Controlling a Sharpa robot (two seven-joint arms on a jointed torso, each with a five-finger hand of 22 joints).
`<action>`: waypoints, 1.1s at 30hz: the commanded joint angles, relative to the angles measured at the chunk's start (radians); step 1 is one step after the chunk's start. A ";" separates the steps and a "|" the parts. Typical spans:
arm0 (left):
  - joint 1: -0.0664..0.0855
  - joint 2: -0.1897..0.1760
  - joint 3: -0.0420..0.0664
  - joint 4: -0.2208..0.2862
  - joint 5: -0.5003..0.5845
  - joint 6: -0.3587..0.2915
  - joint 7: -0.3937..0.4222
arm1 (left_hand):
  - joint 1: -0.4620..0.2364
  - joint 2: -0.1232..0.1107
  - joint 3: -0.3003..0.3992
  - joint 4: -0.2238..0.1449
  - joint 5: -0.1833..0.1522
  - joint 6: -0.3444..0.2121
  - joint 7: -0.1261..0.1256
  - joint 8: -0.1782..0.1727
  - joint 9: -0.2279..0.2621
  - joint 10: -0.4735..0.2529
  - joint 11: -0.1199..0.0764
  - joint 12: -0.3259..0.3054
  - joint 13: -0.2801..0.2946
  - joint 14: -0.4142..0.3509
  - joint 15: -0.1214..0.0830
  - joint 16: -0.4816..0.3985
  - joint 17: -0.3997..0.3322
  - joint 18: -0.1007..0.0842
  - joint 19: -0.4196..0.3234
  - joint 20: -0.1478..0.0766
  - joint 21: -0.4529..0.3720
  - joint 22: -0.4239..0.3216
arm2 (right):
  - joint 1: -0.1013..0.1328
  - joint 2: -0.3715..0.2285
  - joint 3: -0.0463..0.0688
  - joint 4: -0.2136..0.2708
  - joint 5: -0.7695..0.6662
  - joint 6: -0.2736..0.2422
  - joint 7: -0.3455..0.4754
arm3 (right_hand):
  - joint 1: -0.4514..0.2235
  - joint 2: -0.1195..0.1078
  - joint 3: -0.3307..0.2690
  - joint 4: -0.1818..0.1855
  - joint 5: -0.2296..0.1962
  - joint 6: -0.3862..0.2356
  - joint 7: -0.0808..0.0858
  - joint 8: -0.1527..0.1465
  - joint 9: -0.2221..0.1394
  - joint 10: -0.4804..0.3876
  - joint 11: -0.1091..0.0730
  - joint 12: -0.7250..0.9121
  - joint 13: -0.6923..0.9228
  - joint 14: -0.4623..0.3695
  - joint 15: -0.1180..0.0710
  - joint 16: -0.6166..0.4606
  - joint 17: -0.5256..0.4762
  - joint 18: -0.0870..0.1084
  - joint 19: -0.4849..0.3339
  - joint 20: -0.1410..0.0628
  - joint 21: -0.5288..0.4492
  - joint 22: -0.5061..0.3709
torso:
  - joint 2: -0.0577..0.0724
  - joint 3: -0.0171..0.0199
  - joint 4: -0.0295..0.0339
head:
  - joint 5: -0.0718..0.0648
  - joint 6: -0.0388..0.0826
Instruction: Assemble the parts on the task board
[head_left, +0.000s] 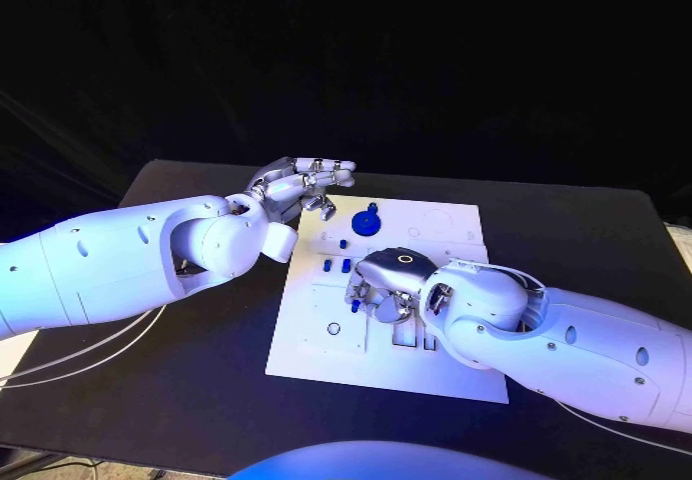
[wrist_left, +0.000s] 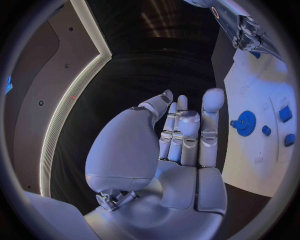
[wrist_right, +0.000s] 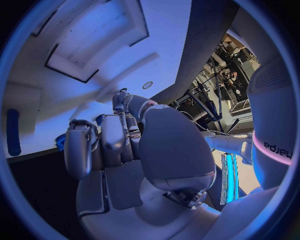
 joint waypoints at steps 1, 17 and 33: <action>0.000 0.001 0.001 0.004 0.000 0.021 0.001 | 0.001 0.013 -0.006 -0.001 0.003 -0.009 0.001 0.003 -0.001 -0.005 0.000 0.005 0.001 -0.008 0.000 -0.005 -0.001 0.018 -0.007 0.002 -0.003 -0.001 | -0.005 0.004 -0.003 -0.007 -0.021 0.041 -0.023 | -0.009 -0.004 -0.005 0.002 -0.005 0.001 0.004 0.003 0.002 0.003 0.000 0.001 0.001 0.023 0.002 0.005 -0.002 -0.004 -0.001 0.009 0.003 0.025 | 0.000 -0.0003 -0.0002 | 0.001 -0.001; 0.001 -0.004 0.001 0.006 0.000 0.013 -0.004 | 0.004 0.015 -0.009 -0.003 0.003 -0.014 0.003 0.002 -0.002 -0.014 0.002 0.007 0.001 -0.009 0.001 -0.004 -0.002 0.018 -0.008 0.002 -0.006 -0.003 | -0.005 0.002 -0.004 -0.018 -0.015 0.060 -0.030 | -0.056 -0.036 -0.060 0.012 0.017 -0.113 0.029 -0.011 -0.026 -0.215 0.043 -0.013 -0.045 0.007 0.038 -0.021 -0.047 0.011 -0.041 0.038 -0.040 -0.036 | -0.001 0.0008 -0.0015 | 0.001 -0.003; 0.001 -0.006 0.001 -0.002 0.000 0.015 -0.005 | 0.004 0.016 -0.009 -0.002 0.003 -0.016 0.004 0.002 -0.002 -0.016 0.003 0.007 0.001 -0.009 0.002 -0.004 -0.002 0.018 -0.008 0.003 -0.007 -0.003 | 0.013 -0.127 0.011 0.067 0.052 -0.144 0.011 | -0.041 -0.024 -0.079 0.002 0.035 -0.130 0.037 -0.006 -0.041 -0.233 0.048 0.030 -0.040 -0.003 0.040 -0.052 -0.091 0.020 -0.058 0.045 -0.070 -0.077 | -0.002 0.0000 -0.0030 | -0.012 0.011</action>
